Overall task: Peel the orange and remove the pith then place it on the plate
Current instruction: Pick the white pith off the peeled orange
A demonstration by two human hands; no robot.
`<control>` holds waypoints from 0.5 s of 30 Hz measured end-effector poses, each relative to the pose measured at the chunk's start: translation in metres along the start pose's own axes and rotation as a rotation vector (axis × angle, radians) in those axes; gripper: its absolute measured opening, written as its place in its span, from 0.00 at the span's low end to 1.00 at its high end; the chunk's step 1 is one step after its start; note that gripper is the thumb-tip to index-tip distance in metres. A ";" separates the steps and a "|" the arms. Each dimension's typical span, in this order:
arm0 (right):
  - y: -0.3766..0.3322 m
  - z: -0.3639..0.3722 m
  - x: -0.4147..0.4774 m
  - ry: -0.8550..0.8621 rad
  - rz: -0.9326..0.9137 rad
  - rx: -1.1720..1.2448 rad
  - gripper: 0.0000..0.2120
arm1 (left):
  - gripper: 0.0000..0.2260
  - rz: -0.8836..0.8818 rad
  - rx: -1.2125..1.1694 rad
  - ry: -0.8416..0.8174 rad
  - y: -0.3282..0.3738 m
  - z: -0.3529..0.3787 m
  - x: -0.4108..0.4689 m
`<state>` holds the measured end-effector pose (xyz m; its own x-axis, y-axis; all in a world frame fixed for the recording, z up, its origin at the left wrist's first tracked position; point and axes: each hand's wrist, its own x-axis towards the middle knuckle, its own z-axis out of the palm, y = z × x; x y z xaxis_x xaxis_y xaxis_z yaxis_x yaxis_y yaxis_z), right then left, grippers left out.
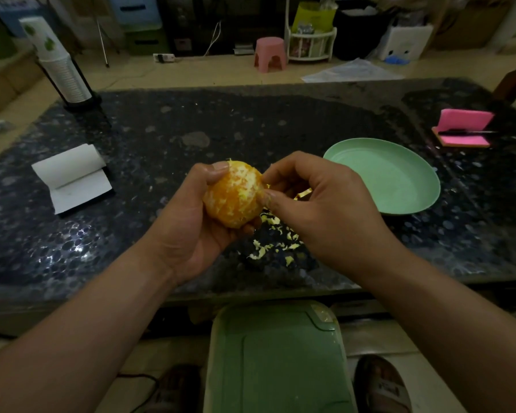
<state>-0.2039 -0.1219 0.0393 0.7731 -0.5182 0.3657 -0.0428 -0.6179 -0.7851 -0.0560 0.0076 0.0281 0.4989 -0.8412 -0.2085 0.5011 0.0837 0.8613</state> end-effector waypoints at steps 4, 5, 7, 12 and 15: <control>-0.002 0.000 0.000 -0.003 0.004 0.032 0.06 | 0.22 0.021 -0.006 0.003 0.000 0.001 -0.001; -0.002 0.000 0.000 -0.006 0.009 0.048 0.06 | 0.22 0.024 -0.006 0.000 0.000 0.002 -0.002; -0.002 0.001 0.000 -0.010 0.015 0.075 0.05 | 0.20 0.032 -0.016 -0.008 0.000 0.003 -0.003; -0.004 0.004 -0.003 -0.010 0.023 0.087 0.03 | 0.16 0.062 -0.026 -0.025 0.001 0.004 -0.003; -0.005 0.003 -0.003 0.014 0.065 0.161 0.08 | 0.17 0.064 -0.047 -0.025 0.003 0.005 -0.004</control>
<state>-0.2037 -0.1153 0.0407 0.7632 -0.5630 0.3171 0.0103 -0.4801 -0.8771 -0.0594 0.0086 0.0339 0.5137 -0.8462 -0.1415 0.5014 0.1623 0.8498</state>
